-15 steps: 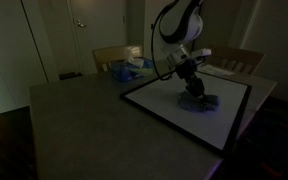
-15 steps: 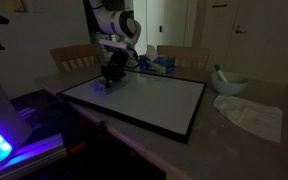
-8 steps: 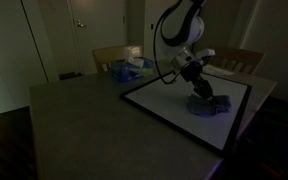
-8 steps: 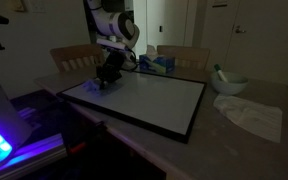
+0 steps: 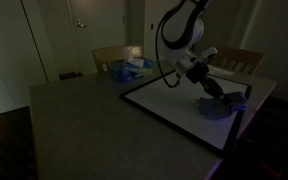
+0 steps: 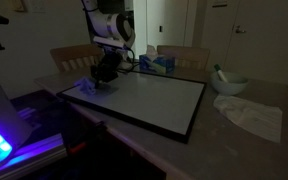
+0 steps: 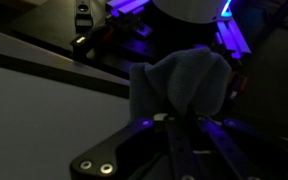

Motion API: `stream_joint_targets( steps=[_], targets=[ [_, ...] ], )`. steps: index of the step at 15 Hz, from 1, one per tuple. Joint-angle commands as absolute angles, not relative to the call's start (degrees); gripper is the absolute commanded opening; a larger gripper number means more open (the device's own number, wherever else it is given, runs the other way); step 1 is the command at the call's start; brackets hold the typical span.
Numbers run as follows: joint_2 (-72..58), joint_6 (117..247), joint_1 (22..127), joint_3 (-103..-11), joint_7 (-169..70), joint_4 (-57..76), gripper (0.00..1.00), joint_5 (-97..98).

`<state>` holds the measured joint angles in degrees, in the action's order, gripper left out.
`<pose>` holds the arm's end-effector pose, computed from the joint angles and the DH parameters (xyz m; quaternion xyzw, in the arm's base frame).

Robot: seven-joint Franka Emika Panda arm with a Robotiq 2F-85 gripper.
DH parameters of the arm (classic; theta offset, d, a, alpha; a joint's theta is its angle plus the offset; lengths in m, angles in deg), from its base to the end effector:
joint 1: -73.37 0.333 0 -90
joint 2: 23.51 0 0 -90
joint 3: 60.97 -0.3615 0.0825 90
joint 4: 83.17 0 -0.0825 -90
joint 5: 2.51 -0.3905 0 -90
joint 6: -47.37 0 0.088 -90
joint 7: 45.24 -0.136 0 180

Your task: Use the cloth to wipe the whiteboard on the table

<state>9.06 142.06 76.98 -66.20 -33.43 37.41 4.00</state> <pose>0.4417 0.0573 0.1367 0.8521 0.1932 -0.4864 0.0097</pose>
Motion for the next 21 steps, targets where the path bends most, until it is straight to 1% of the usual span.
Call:
stream_joint_targets(
  steps=[1, 5, 16, 21],
  targets=[
    [8.7, 139.3, 77.3, -66.8, -32.0, 38.4, 0.02, 5.9],
    [8.6, 140.1, 77.2, -67.2, -33.7, 39.6, 0.02, 4.2],
    [6.3, 146.4, 76.9, -67.3, -39.4, 43.9, 0.02, -9.7],
    [5.0, 157.0, 78.2, -67.0, -41.3, 46.3, 0.02, -9.5]
  ],
)
